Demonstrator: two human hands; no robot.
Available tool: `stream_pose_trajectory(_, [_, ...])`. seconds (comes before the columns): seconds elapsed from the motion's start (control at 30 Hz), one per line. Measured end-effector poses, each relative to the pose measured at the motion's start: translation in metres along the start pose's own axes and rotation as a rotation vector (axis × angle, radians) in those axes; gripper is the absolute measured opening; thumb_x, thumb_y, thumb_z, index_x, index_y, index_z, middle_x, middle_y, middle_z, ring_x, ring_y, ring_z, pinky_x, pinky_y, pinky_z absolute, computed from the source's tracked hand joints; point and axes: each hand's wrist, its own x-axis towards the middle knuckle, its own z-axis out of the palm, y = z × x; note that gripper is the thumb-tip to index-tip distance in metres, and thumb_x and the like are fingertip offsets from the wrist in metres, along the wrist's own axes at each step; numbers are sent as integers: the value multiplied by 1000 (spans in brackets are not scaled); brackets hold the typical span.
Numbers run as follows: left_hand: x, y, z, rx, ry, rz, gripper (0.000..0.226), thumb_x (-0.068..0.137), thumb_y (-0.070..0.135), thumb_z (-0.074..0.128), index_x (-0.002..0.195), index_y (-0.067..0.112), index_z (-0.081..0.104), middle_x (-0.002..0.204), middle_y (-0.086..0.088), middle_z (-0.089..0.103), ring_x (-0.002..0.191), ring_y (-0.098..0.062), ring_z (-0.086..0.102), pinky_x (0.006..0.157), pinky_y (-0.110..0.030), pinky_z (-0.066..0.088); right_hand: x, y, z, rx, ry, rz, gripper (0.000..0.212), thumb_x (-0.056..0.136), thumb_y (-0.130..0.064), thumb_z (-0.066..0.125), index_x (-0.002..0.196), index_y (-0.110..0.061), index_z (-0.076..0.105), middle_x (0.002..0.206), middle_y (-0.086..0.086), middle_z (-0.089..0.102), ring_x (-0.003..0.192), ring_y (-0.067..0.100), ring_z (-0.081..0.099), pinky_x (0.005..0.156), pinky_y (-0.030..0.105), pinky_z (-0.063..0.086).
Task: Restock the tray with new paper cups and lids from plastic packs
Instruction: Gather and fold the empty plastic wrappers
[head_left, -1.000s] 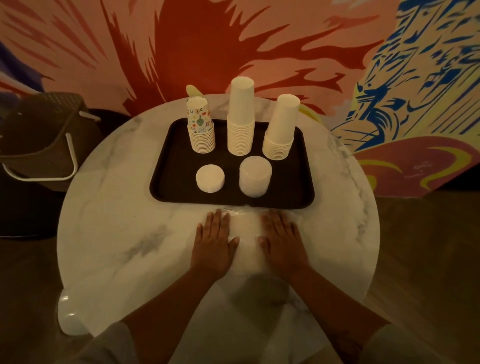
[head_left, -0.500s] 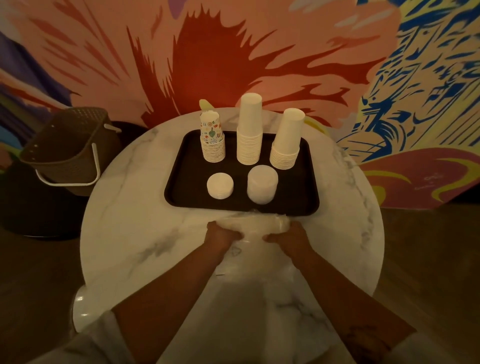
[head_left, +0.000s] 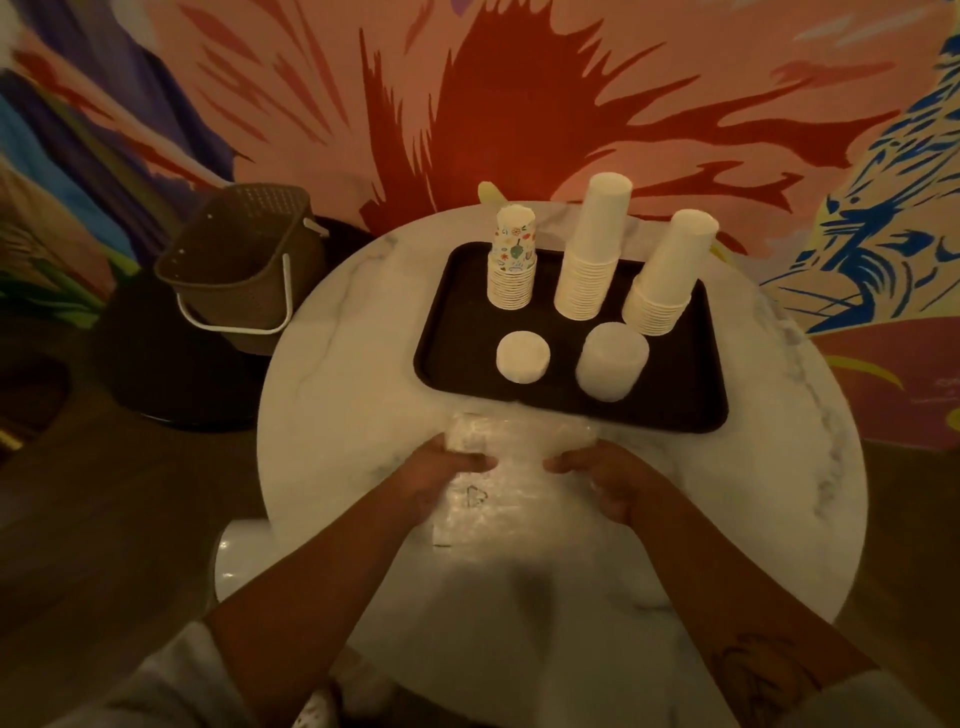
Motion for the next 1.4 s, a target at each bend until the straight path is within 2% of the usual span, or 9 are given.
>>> stream_pose_trajectory(0.13, [-23,8,-61,-43,-90,5,49,69,-1,68,117,3,59,107,-17,66,99,-33,63,95,-46,48,-5,-11,56,52,-119,-39,17,80,3,63,91,-9,64,90,10,66,86,28,61,67,36,51])
stream_pose_trajectory(0.27, [-46,7,-149,-89,-33,36,30,77,-11,60,99,8,65,87,-10,73,82,-26,69,76,-40,57,-2,-18,143,80,-190,-85,22,80,5,61,99,-6,65,87,10,70,83,28,65,69,39,56])
stream_pose_trajectory(0.47, [-84,2,-291,-155,34,49,28,80,-13,55,95,8,64,82,-8,74,75,-23,72,68,-40,59,9,-13,285,149,-405,-1,28,74,9,59,91,-11,67,76,4,74,70,22,70,61,36,59])
stream_pose_trajectory(0.6, [-93,-21,-377,-209,121,32,29,76,-13,60,96,8,64,90,-12,73,78,-26,71,69,-42,59,29,2,374,-89,-393,-35,35,76,16,57,102,-7,61,82,3,72,84,24,62,69,38,53])
stream_pose_trajectory(0.73, [-79,-58,-441,-166,340,92,49,66,-9,73,110,4,57,112,-18,63,96,-28,63,75,-37,56,47,26,437,-498,-269,-274,30,84,4,60,112,-9,62,97,1,62,92,15,58,76,26,46])
stream_pose_trajectory(0.9, [-43,-113,-468,-246,524,1,37,82,-17,53,105,12,50,77,7,61,68,-4,58,62,-19,49,92,87,473,-896,-175,-376,28,90,0,47,111,-5,65,108,10,65,97,15,56,75,18,37])
stream_pose_trajectory(1.03, [-6,-186,-470,-440,599,-184,25,87,-9,50,92,16,49,80,-1,52,70,-14,49,63,-27,41,142,153,488,-1017,-259,-316,37,85,9,46,111,-7,67,111,4,63,106,19,58,77,13,36])
stream_pose_trajectory(1.23, [48,-271,-471,-615,496,-289,19,93,0,45,88,16,56,88,-8,56,76,-21,56,75,-35,48,219,234,502,-1256,-349,-315,36,85,-6,57,115,-24,66,123,2,60,110,25,58,89,24,45])
stream_pose_trajectory(1.4, [87,-300,-476,-687,454,-303,19,93,-4,39,96,9,53,81,-4,51,69,-15,54,56,-27,47,263,268,512,-1479,-396,-374,36,92,-16,50,125,-27,57,130,5,52,114,29,54,92,32,47])
